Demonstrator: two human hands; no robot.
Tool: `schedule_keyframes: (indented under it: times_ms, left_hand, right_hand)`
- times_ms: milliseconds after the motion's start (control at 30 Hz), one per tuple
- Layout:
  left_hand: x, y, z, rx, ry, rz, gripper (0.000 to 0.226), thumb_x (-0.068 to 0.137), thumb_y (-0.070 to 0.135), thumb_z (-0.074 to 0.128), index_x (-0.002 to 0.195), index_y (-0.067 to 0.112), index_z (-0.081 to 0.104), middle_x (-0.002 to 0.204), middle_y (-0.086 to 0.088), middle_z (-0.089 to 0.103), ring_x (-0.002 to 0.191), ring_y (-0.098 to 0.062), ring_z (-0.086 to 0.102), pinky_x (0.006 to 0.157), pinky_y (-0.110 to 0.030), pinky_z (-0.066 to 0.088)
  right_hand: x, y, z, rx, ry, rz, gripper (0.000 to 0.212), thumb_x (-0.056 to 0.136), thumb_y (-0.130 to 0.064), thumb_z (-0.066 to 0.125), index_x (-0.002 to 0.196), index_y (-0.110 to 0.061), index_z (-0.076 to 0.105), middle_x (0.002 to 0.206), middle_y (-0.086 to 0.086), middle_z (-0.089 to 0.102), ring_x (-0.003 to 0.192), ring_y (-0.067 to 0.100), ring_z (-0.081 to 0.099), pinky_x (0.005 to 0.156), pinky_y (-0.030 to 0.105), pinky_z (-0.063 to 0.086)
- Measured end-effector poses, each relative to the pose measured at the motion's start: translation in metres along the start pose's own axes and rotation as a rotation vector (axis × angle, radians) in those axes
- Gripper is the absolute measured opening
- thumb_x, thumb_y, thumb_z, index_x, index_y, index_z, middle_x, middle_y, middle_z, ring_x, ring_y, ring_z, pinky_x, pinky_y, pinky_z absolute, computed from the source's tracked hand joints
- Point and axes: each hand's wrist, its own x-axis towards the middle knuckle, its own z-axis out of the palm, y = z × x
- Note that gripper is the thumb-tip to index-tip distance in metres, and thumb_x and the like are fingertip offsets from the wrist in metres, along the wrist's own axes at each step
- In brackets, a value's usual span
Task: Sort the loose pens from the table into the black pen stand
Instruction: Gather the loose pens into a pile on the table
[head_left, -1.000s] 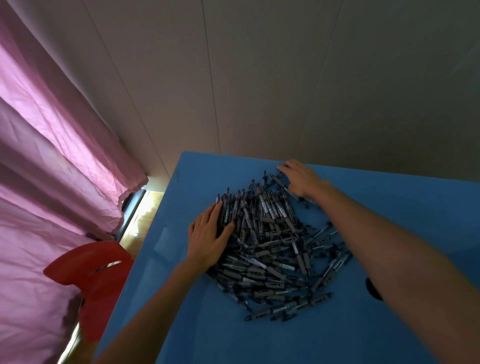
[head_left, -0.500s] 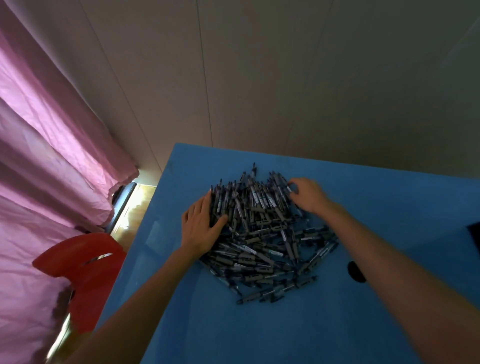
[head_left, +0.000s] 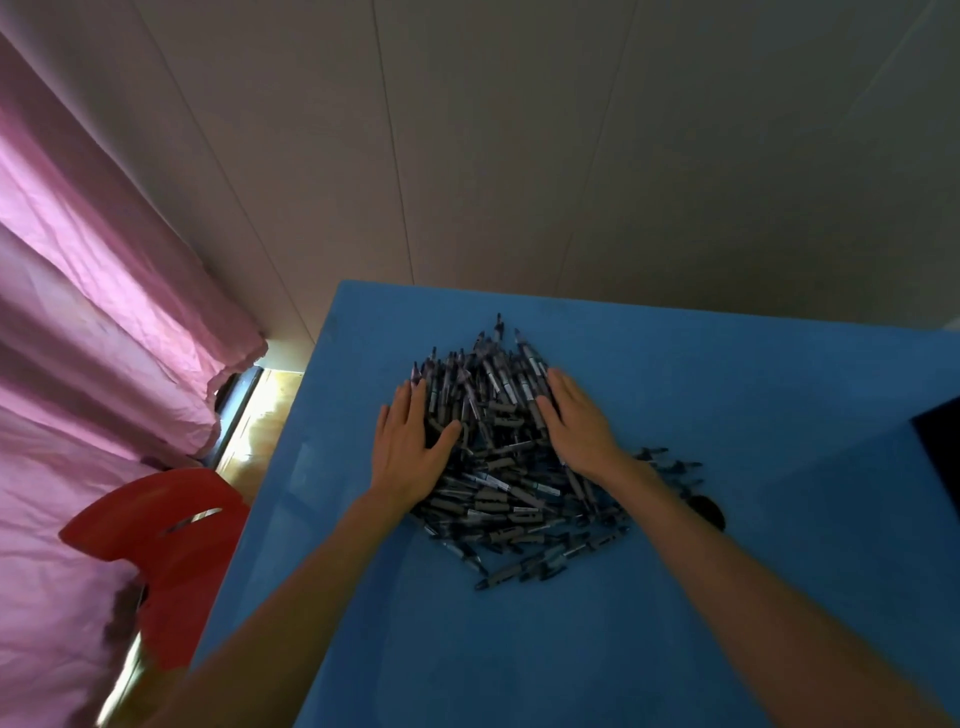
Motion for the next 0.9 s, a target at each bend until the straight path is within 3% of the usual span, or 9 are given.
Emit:
schedule_keyframes:
  times_ms: [300, 400, 500, 633, 733, 900]
  left_hand:
    - [-0.005, 0.002, -0.005, 0.002, -0.039, 0.008, 0.079, 0.098, 0.067, 0.032, 0.161, 0.026, 0.006, 0.168, -0.003, 0.002, 0.154, -0.021, 0.004, 0.125, -0.04, 0.005]
    - [-0.007, 0.002, -0.007, -0.028, -0.042, -0.001, 0.077, 0.099, 0.063, 0.037, 0.161, 0.027, 0.007, 0.168, -0.004, 0.004, 0.154, -0.025, 0.009, 0.124, -0.046, 0.014]
    - [-0.009, -0.001, -0.007, -0.022, -0.034, -0.007, 0.077, 0.1, 0.06, 0.039, 0.16, 0.024, 0.009, 0.168, -0.006, 0.007, 0.153, -0.027, 0.012, 0.124, -0.046, 0.016]
    - [-0.014, -0.004, -0.006, 0.023, 0.0, -0.028, 0.077, 0.099, 0.06, 0.04, 0.16, 0.021, 0.012, 0.166, -0.009, 0.013, 0.152, -0.03, 0.016, 0.122, -0.048, 0.02]
    - [-0.016, -0.001, -0.005, 0.024, 0.019, -0.002, 0.075, 0.099, 0.059, 0.04, 0.16, 0.023, 0.015, 0.165, -0.011, 0.016, 0.151, -0.03, 0.017, 0.123, -0.049, 0.019]
    - [-0.018, 0.001, 0.0, 0.009, -0.001, 0.022, 0.082, 0.093, 0.073, 0.028, 0.16, 0.029, 0.013, 0.167, -0.007, 0.01, 0.154, -0.023, 0.007, 0.126, -0.042, 0.004]
  right_hand:
    - [-0.006, 0.0, -0.005, 0.0, 0.016, -0.019, 0.061, 0.108, -0.044, 0.02, 0.16, -0.015, 0.006, 0.167, 0.004, 0.007, 0.154, 0.017, 0.007, 0.125, 0.035, 0.006]
    - [-0.026, 0.007, -0.017, 0.027, 0.174, 0.03, 0.06, 0.108, -0.042, 0.021, 0.16, -0.014, 0.011, 0.167, 0.004, 0.01, 0.154, 0.017, 0.007, 0.126, 0.04, 0.004]
    - [-0.067, 0.019, -0.02, 0.077, 0.436, 0.13, 0.059, 0.107, -0.042, 0.026, 0.158, -0.013, 0.018, 0.165, 0.006, 0.018, 0.153, 0.022, 0.015, 0.125, 0.042, 0.009]
    - [-0.124, 0.036, -0.004, 0.122, 0.718, 0.454, 0.062, 0.106, -0.047, 0.029, 0.158, -0.015, 0.021, 0.165, 0.012, 0.018, 0.152, 0.03, 0.015, 0.122, 0.049, 0.014]
    - [-0.134, 0.04, 0.01, 0.158, 0.681, 0.594, 0.071, 0.102, -0.059, 0.023, 0.159, -0.017, 0.016, 0.166, 0.013, 0.012, 0.153, 0.031, 0.009, 0.122, 0.051, 0.011]
    - [-0.111, 0.034, 0.014, 0.192, 0.564, 0.515, 0.076, 0.098, -0.062, 0.023, 0.16, -0.02, 0.01, 0.167, 0.01, 0.006, 0.154, 0.028, 0.001, 0.125, 0.047, 0.008]
